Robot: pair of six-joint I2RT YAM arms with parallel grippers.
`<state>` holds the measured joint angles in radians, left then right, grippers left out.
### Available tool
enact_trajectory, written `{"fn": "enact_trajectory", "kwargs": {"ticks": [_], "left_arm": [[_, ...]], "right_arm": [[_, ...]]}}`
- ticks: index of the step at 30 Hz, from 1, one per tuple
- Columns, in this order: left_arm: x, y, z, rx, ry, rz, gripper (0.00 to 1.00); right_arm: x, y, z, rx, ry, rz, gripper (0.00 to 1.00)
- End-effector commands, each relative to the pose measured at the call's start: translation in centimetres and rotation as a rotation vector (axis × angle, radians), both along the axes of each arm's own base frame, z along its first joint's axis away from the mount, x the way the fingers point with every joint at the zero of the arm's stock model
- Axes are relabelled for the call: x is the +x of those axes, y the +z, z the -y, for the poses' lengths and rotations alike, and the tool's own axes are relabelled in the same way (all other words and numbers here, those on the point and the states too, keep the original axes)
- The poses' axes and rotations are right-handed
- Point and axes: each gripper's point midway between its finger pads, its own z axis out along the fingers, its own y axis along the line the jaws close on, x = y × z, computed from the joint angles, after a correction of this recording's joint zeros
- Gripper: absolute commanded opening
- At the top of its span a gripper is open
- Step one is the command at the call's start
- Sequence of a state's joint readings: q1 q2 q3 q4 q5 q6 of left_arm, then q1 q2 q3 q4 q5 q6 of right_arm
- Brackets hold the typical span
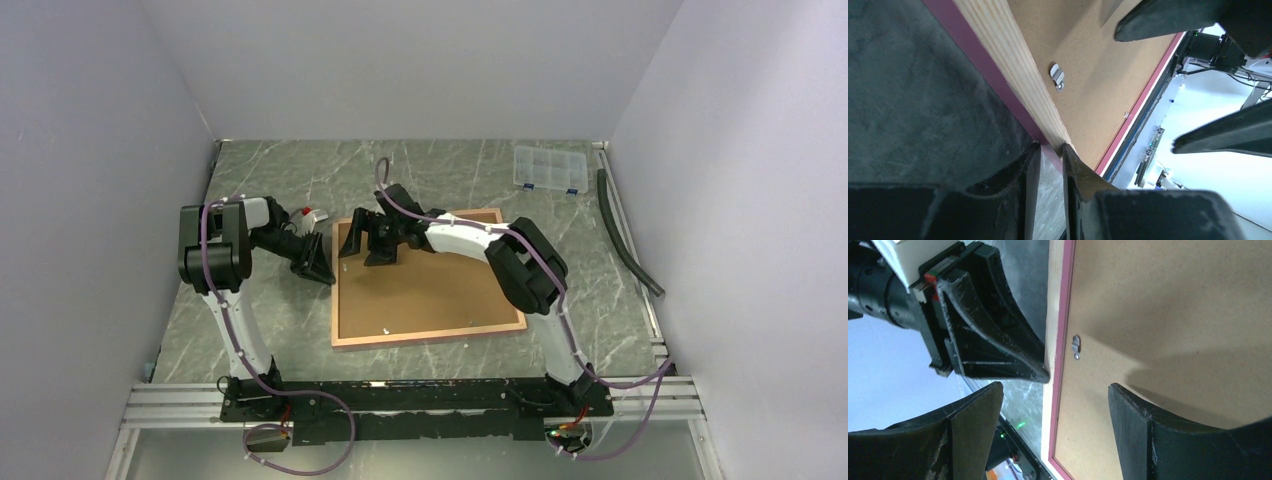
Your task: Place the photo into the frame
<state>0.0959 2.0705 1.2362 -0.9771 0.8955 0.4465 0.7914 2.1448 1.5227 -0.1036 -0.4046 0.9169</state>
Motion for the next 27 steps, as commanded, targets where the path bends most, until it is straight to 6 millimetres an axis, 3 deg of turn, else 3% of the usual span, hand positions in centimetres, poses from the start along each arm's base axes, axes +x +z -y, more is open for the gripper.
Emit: {"fn": "enact_trajectory", "kwargs": {"ticks": [1,14,27], "left_arm": [[0.5,-1.2,0.2,0.009,-0.008,0.016,0.26],[0.2,-1.1,0.3,0.008,-0.010,0.014,0.20],[0.2,-1.0,0.2,0.010,-0.013,0.027,0.18]], "right_arm": [[1.0,1.0,-2.3,0.076,0.002,0.005,0.80],[0.3,-0.6,-4.7,0.102,0.034,-0.044,0.71],[0.3,-1.6,-5.1,0.092,0.036,-0.052,0.70]]}}
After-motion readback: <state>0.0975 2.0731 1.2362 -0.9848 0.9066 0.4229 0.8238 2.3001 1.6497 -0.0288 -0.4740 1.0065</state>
